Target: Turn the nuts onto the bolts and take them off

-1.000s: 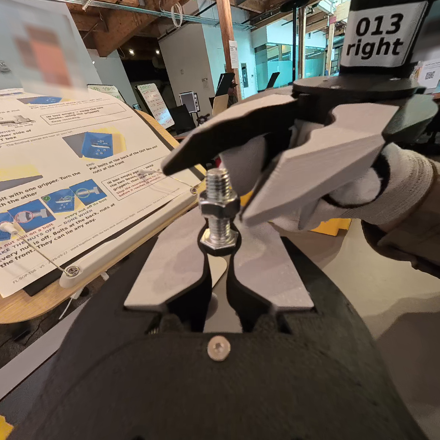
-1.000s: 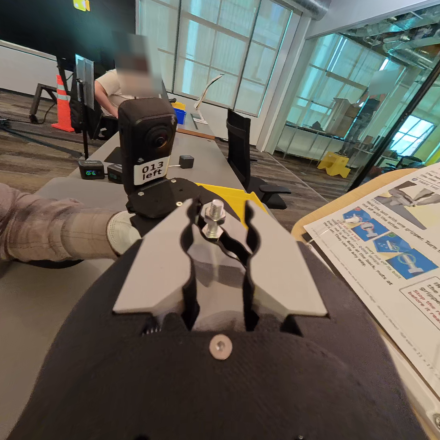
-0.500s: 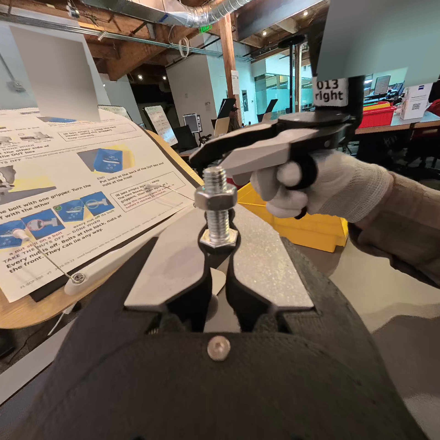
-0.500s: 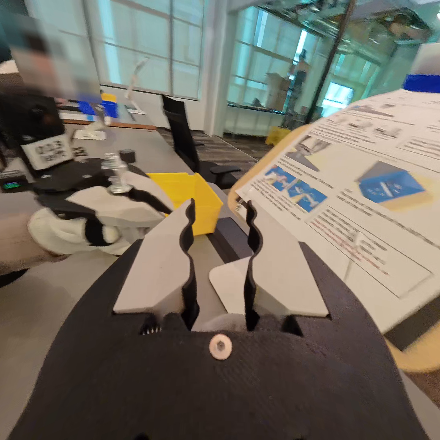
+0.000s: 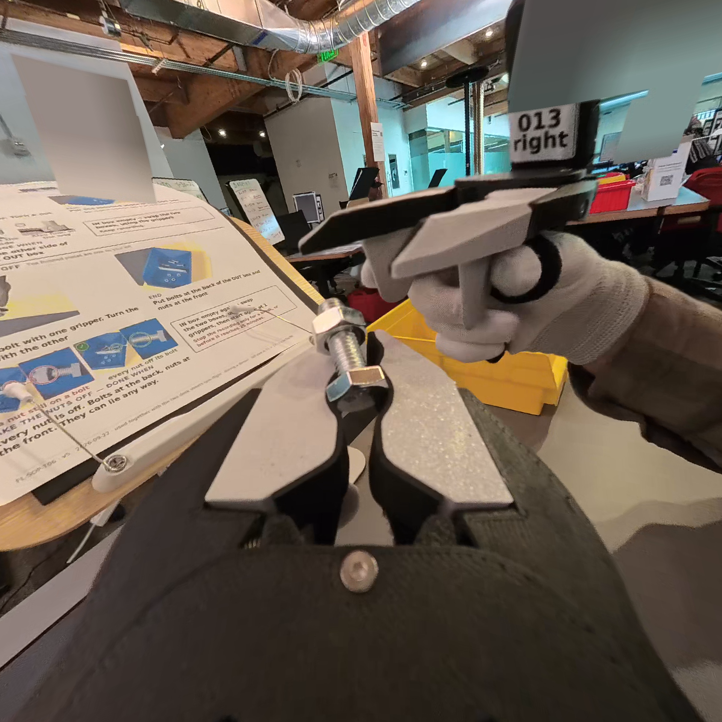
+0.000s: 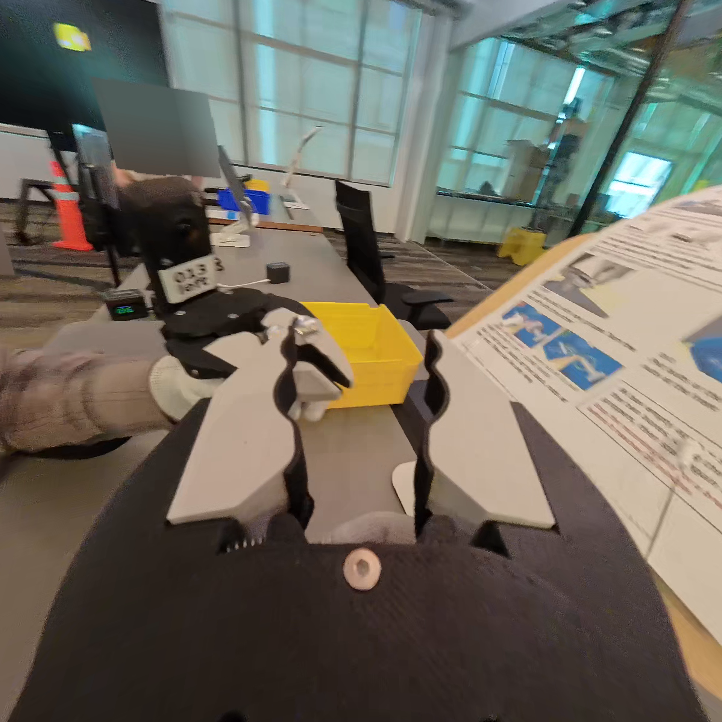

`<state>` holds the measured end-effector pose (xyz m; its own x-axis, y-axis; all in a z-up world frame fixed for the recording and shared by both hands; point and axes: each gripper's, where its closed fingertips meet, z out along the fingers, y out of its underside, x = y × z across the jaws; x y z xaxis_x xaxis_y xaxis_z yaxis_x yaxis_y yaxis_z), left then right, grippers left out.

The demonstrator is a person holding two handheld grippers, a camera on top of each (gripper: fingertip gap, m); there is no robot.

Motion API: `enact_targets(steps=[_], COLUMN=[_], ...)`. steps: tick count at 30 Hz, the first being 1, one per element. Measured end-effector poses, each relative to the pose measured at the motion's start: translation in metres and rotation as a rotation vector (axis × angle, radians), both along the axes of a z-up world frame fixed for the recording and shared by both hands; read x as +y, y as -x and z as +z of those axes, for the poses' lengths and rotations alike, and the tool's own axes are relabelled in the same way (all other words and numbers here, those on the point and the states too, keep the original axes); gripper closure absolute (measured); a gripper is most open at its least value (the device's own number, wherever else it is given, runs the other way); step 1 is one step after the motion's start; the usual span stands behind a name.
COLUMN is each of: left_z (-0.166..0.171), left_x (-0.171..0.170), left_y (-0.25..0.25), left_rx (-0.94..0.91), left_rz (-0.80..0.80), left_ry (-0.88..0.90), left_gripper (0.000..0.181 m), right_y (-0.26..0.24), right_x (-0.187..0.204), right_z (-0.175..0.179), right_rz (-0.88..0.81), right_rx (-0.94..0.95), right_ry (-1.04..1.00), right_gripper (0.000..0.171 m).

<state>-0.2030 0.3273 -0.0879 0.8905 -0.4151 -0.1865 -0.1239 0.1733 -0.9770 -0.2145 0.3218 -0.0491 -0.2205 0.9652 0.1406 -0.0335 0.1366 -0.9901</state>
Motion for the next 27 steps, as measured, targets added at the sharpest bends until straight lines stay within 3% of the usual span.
enact_targets(steps=[2,4,6,9,18,22,27], left_z=[-0.002,-0.002,-0.003,-0.004,-0.016,-0.018,-0.017], left_x=[0.001,0.001,0.002,0.003,0.007,0.004,0.000], left_y=[-0.002,-0.002,-0.003,-0.004,-0.011,-0.017,-0.021], left_rx=[0.023,0.041,0.091,0.122,0.100,0.055,0.032], left_rz=[0.012,0.026,0.051,0.078,0.031,-0.047,-0.096], left_ry=[-0.002,-0.016,-0.027,-0.028,0.102,0.155,0.178], left_gripper=[0.174,0.174,0.174,0.174,0.172,0.161,0.164], right_y=[0.001,0.006,0.009,0.013,0.009,0.006,0.005], right_x=[-0.013,-0.024,-0.032,-0.038,-0.041,-0.043,-0.043], right_z=[0.005,-0.002,-0.013,-0.016,-0.014,-0.017,-0.021], right_rz=[0.016,0.048,0.085,0.091,-0.032,-0.065,-0.085], right_rx=[0.021,-0.030,-0.078,-0.086,-0.085,-0.110,-0.140], right_ry=[-0.050,-0.048,-0.075,-0.077,-0.416,-0.555,-0.632], right_gripper=[0.131,0.129,0.147,0.154,0.154,0.154,0.154])
